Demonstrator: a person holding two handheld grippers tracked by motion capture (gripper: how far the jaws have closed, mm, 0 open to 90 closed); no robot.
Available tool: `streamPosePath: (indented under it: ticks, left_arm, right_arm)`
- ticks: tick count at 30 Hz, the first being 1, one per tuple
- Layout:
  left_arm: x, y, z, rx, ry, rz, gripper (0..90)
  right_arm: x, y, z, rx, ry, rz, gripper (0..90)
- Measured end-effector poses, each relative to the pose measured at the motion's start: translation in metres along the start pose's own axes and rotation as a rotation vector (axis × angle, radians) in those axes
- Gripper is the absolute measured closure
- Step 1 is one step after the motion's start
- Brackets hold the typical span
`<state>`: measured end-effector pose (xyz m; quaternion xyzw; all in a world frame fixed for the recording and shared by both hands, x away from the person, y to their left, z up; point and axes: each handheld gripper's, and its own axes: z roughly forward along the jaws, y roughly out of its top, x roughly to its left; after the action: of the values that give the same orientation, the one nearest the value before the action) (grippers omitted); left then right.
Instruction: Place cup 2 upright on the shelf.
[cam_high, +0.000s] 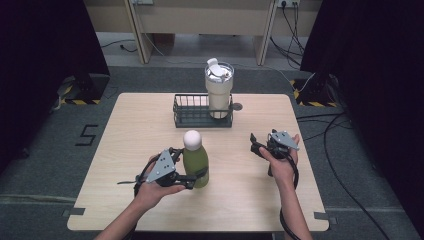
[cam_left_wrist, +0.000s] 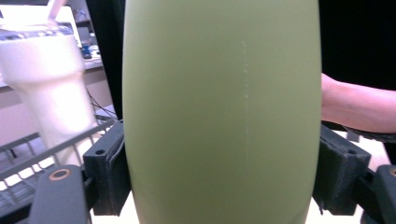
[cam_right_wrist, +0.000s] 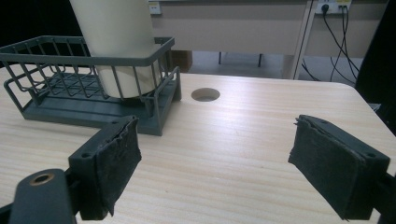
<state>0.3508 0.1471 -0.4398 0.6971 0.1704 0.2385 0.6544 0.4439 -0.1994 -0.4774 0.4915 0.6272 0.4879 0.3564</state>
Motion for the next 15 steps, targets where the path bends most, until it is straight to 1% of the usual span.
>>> streamPosePath:
  ticks: [2, 4, 10, 15]
  left_arm:
    - [0.003, 0.002, -0.001, -0.008, 0.011, -0.001, 20.6]
    - [0.006, 0.003, -0.001, -0.016, 0.018, -0.012, 20.6]
    - [0.015, 0.007, 0.001, -0.015, 0.048, -0.004, 20.6]
    - [0.024, 0.009, 0.002, -0.010, 0.081, -0.001, 20.6]
  right_arm:
    - [0.000, 0.000, 0.000, 0.002, 0.000, 0.001, 15.0]
    - [0.001, 0.000, 0.000, 0.004, 0.002, 0.003, 15.0]
    - [0.001, -0.001, 0.001, 0.006, 0.003, 0.001, 15.0]
    - [0.001, -0.001, 0.000, 0.005, 0.002, 0.002, 15.1]
